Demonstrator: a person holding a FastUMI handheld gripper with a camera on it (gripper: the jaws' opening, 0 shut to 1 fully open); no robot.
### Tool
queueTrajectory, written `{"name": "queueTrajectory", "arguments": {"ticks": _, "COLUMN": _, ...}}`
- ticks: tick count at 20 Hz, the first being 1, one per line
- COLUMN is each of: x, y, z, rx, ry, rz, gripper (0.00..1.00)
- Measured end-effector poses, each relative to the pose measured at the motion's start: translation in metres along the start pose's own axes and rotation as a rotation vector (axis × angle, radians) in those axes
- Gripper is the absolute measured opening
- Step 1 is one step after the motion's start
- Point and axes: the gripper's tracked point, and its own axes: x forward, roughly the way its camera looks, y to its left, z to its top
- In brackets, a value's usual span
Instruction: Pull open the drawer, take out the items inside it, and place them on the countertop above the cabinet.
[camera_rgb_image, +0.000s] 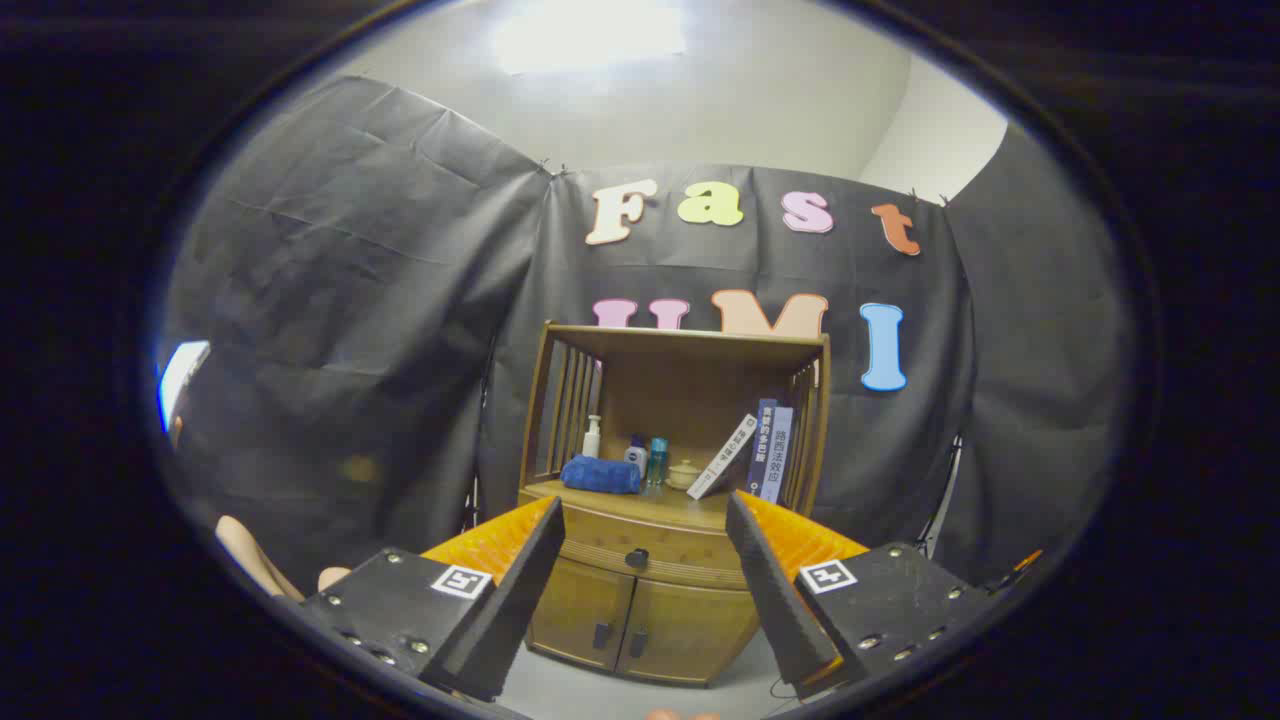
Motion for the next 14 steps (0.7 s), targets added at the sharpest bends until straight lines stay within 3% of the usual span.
{"name": "queueTrajectory", "arguments": {"ticks": 14, "x": 0.003, "y": 0.002, "z": -0.011, "rx": -0.015, "ry": 0.033, "rz": -0.008, "gripper": 0.96}}
